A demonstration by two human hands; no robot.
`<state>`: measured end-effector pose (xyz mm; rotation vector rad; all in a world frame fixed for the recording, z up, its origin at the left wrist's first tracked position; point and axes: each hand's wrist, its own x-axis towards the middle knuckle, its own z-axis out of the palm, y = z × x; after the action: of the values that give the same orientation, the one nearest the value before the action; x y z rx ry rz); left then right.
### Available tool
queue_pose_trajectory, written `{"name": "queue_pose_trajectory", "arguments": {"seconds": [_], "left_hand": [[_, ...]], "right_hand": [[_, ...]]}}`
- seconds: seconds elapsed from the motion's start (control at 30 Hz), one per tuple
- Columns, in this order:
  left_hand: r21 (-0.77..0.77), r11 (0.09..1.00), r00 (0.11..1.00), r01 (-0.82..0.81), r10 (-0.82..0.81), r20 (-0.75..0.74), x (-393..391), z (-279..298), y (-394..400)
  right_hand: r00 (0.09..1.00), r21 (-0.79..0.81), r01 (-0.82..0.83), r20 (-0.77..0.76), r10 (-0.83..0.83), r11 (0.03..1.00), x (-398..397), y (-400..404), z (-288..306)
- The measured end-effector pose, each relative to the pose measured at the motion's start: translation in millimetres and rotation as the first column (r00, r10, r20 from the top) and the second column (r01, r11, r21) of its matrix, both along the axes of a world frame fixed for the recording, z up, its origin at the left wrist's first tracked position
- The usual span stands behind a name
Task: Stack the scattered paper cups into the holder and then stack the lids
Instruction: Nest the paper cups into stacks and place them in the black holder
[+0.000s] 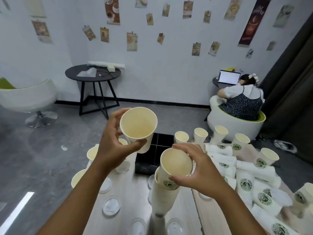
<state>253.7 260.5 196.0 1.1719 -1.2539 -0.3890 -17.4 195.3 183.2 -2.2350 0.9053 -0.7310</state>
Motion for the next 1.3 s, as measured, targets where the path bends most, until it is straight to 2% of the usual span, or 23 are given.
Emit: {"name": "queue_pose_trajectory", "arguments": {"seconds": [0.17,0.33,0.47,0.67,0.83,1.07,1.3], "left_hand": [[-0.026,0.996,0.994,0.081,-0.083,-0.067,-9,17,7],[-0.048,0.98,0.972,0.192,-0.196,-0.127,-20,29,17],[-0.044,0.959,0.951,0.279,-0.283,-0.122,-35,32,19],[0.195,0.922,0.94,0.335,-0.342,0.002,-50,-5,7],[0.337,0.902,0.937,0.27,-0.327,0.124,-45,-43,7],[0.475,0.831,0.93,0.29,-0.362,0.067,-46,-85,7],[0.485,0.814,0.936,0.321,-0.35,-0.032,-54,-109,4]], "right_hand": [[0.993,0.125,0.04,-0.116,-0.025,0.991,9,7,-45],[0.992,0.096,0.1,0.063,-0.107,0.99,2,14,-29],[0.969,0.09,0.087,0.224,-0.106,0.992,0,19,-9],[0.978,0.153,0.107,0.163,-0.132,0.982,2,24,-16],[0.984,0.176,0.133,0.098,-0.151,0.975,-5,28,-36],[0.977,0.245,0.166,0.095,-0.194,0.955,-7,27,-60],[0.967,0.343,0.195,0.088,-0.238,0.919,-6,27,-84]]}}
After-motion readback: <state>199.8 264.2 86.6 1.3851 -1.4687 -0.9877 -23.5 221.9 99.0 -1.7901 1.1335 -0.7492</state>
